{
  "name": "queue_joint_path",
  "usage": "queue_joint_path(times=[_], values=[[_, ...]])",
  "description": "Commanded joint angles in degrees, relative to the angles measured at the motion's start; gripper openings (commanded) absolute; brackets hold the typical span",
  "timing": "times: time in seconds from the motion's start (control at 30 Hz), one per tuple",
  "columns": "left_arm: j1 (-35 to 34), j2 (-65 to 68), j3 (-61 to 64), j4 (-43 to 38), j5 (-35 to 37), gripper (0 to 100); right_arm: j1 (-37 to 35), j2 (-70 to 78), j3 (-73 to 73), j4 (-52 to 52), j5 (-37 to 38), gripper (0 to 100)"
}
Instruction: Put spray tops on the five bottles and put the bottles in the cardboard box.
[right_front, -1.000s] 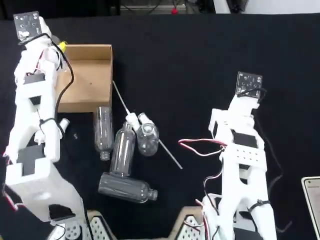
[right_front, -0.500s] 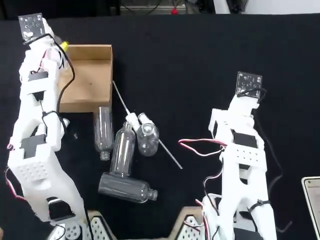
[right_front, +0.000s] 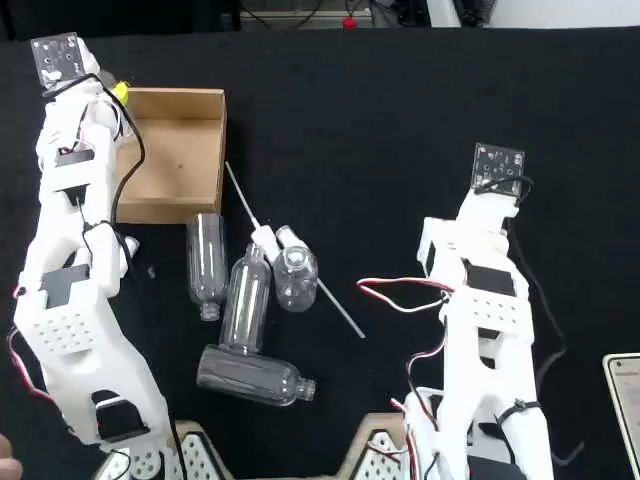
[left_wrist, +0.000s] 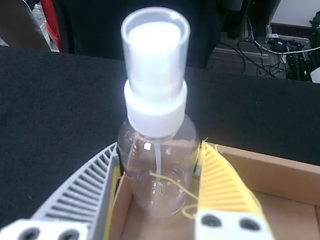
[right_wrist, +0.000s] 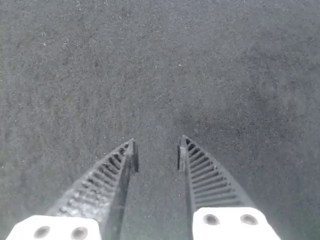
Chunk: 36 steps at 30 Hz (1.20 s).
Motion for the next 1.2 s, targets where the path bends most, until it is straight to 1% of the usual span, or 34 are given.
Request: queue_joint_path(times=[0.0, 0.2, 0.33, 0.87, 1.03, 1.17], values=[[-0.5, -0.9, -1.1, -1.1, 0.3, 11, 0.4, 0.4, -0.3, -1.4, -0.3, 13.1], [-0.5, -0.9, -1.1, -1.1, 0.3, 12, 0.4, 0.4, -0.3, -1.4, -0.3, 13.1], [-0.5, -0.9, 0.4, -1.2, 0.4, 18, 0.4, 0.4, -0.3, -1.4, -0.3, 13.1], [-0.6, -0.9, 0.7, -1.4, 0.3, 19, 0.4, 0.4, -0.3, -1.4, -0.3, 13.1], [-1.0, -1.1, 0.7, -1.2, 0.3, 30, 0.4, 0.4, -0.2, -1.4, -0.3, 13.1], [-2.0, -1.5, 0.7, -1.2, 0.3, 30, 0.5, 0.4, -0.2, -1.4, -0.3, 13.1]])
